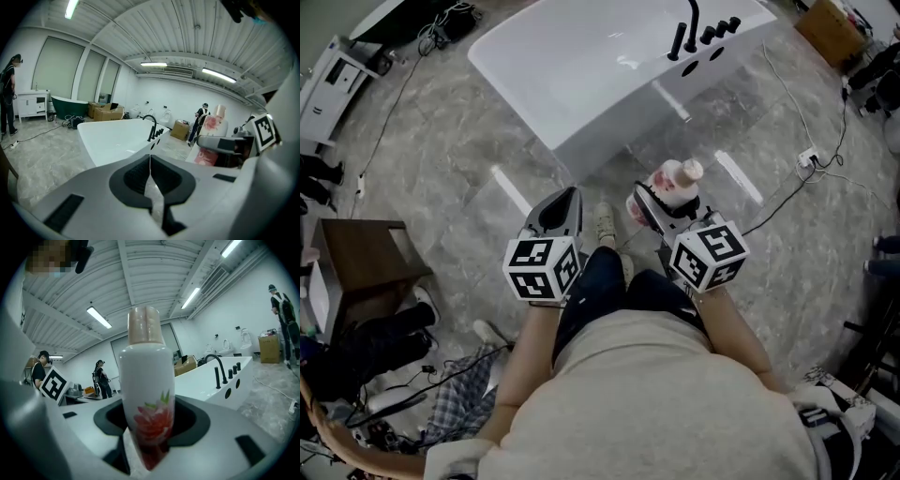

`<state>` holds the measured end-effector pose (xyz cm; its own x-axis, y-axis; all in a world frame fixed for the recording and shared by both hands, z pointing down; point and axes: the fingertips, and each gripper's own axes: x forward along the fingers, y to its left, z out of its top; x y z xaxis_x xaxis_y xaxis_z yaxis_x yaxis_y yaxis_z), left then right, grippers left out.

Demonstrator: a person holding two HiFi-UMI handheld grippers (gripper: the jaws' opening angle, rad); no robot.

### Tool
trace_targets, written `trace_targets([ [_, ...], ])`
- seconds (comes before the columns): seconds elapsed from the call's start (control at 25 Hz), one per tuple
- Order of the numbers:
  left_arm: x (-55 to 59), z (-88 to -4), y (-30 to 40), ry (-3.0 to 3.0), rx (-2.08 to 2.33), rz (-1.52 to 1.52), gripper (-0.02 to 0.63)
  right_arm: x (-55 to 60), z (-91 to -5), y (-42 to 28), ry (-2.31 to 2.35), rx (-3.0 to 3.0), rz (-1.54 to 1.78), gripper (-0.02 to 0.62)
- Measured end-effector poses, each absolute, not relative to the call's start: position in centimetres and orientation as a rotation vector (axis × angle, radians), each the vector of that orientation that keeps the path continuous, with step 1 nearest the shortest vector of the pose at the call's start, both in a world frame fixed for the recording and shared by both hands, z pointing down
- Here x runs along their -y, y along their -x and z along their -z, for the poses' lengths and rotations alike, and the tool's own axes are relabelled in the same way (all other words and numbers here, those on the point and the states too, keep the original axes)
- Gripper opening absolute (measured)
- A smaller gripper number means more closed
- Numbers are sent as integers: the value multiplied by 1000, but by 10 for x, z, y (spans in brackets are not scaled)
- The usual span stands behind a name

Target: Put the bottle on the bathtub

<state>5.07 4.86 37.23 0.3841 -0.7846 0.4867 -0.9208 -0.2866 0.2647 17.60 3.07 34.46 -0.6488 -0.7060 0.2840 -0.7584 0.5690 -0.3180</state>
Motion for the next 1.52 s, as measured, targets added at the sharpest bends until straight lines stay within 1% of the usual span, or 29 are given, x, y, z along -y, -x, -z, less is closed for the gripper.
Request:
trace_targets([
  [0.12,-29,-382,-49,-2133,1445,-364,9,-18,-354,-171,-1210,2644,-589,222],
  [0.28,-1,-396,-35,-2108,1428,-374,9,6,-368,-157,-1167,2622,-630,222],
  [0.68,95,-428,30,-2006,1446,-335,9,119,-387,-103,-1096,2600,-617,223],
  [0.88,131,-445,52,-1955,1417,-313,9,166,-391,-76,-1061,2593,-623,222],
  [1.16,151,-451,74,-1910,1397,-247,9,186,-390,-58,-1076,2555,-554,222],
  [1.52,177,-464,93,-1914,1392,-303,9,215,-392,-38,-1018,2605,-542,222],
])
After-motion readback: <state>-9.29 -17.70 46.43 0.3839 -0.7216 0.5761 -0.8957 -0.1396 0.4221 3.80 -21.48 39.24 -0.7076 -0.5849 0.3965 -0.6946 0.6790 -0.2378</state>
